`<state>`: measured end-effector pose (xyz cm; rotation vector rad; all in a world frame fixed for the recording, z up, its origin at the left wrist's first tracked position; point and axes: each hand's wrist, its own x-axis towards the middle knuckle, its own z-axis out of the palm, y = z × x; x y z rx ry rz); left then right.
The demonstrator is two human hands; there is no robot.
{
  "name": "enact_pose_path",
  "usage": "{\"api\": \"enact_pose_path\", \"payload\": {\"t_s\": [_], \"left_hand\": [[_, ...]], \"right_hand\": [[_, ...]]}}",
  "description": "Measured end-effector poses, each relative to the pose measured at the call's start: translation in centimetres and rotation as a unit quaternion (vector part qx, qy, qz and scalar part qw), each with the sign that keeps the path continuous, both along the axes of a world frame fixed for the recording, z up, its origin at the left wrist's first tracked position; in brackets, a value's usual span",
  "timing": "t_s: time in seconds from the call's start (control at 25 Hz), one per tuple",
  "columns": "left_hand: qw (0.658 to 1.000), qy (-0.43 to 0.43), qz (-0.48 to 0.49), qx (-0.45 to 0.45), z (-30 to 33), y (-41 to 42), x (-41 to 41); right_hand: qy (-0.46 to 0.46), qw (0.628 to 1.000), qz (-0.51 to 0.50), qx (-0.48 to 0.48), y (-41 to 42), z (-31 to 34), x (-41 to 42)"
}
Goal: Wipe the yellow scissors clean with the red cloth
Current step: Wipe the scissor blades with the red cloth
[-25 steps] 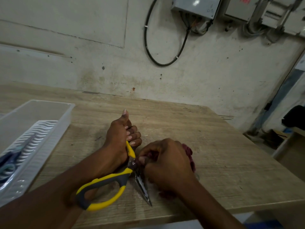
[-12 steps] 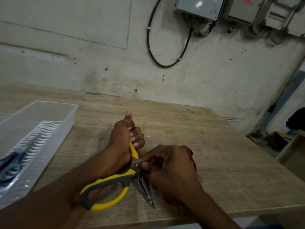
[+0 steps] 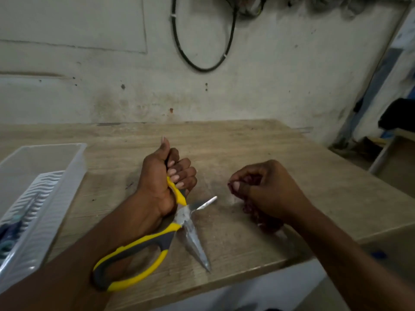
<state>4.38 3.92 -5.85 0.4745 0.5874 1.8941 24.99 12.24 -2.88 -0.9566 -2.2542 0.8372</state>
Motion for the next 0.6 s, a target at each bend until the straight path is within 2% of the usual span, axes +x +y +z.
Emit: {"api": "enact_pose_path", "payload": {"t_s": [0.08, 0.28, 0.4, 0.48, 0.6], "left_hand": [[1.000, 0.009, -0.025, 0.002, -0.4, 0.1, 0.0], [0.999, 0.018, -0.041, -0.003, -0.8, 0.1, 0.0], [0.999, 0.026, -0.032, -0.015, -0.9, 0.1, 0.0], [0.999, 0.025, -0.029, -0.024, -0.9, 0.1, 0.0], [0.999, 0.030, -0.030, -0.028, -1.0, 0.0, -0.1]], "right_hand": [[0.003, 0.999, 0.030, 0.025, -0.5, -1.0, 0.7], [0.053, 0.997, 0.049, 0.003, -2.5, -2.7, 0.2], [0.025, 0.997, 0.059, 0.047, -3.6, -3.2, -1.4], [-0.013, 0.996, 0.019, 0.086, -3.1, -3.0, -1.9], [-0.045, 0.995, 0.017, 0.086, -3.1, -2.3, -2.3]]}}
